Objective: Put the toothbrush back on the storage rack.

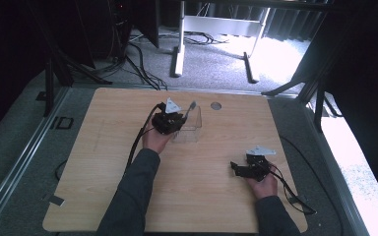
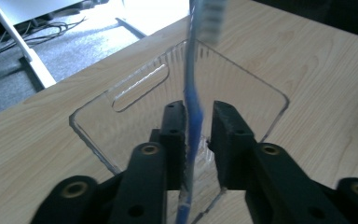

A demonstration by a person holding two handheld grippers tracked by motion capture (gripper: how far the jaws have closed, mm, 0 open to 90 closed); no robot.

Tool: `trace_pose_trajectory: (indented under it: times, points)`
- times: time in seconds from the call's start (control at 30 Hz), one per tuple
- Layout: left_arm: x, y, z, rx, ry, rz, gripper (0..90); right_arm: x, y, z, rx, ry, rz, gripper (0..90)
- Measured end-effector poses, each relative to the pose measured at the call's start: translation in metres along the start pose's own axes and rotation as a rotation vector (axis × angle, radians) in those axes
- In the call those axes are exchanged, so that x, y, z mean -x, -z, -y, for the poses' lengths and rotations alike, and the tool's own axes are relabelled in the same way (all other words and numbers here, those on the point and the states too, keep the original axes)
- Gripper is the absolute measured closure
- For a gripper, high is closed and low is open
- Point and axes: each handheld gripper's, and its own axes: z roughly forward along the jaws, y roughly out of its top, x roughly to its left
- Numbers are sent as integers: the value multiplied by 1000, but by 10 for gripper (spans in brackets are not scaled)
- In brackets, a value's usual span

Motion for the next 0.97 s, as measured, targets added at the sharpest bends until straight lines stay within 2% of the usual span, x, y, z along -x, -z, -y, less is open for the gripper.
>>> trace_pose_trajectory:
  times: [0.2, 0.37, 0.53, 0.63, 0.73, 0.87, 0.97]
  points:
    - [2, 16, 1, 46, 20, 0, 645, 0, 0, 0, 0, 0, 0, 208]
    - [-6, 38, 11, 97, 83, -36, 599, 0, 0, 0, 0, 0, 0, 207]
    - [-19, 58, 32, 107, 155, -86, 541, 0, 0, 0, 0, 0, -1, 208]
    - [-23, 63, 49, 83, 186, -105, 519, 0, 0, 0, 0, -1, -1, 208]
    - [-27, 66, 72, 33, 205, -125, 501, 0, 0, 0, 1, -1, 0, 208]
    - [-31, 63, 101, -30, 248, -129, 488, 0, 0, 0, 0, -1, -1, 208]
    - [-32, 60, 117, -91, 249, -140, 489, 0, 0, 0, 1, 0, -1, 207]
